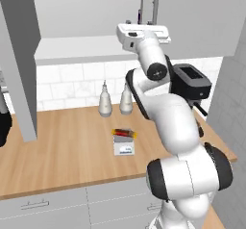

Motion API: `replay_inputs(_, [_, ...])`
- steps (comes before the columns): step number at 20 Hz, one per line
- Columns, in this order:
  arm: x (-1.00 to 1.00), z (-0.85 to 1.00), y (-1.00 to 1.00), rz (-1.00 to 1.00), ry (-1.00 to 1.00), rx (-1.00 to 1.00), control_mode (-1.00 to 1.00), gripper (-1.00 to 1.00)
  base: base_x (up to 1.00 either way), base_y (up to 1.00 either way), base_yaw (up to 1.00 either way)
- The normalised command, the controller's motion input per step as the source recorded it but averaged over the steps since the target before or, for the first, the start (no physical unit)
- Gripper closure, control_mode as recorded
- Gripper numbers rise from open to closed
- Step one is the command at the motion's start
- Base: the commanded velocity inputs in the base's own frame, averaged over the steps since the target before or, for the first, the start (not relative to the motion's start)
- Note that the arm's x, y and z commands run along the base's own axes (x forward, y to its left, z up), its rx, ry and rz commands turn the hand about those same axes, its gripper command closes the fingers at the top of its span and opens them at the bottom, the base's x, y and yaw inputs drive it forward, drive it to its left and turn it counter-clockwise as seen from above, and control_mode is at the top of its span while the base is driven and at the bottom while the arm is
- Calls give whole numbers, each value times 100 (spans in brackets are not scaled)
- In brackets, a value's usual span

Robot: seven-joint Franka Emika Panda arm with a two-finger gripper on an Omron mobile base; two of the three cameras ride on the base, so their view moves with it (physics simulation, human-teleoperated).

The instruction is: Pick the bar and place it on the digital scale for weighing, and close the cabinet.

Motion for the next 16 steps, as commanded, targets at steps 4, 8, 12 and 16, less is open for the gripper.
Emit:
replay_inputs(4, [-76,54,-14,-2,18,0,-100,-100,0,0,0])
replay_inputs(8, [-93,56,-28,-4,22,0,-100,-100,0,0,0])
replay_inputs(12, [-100,49,-27,-5,22,4,-100,-100,0,0,0])
replay_inputs(16, [-100,32,-12,-10,16,23,-100,-100,0,0,0])
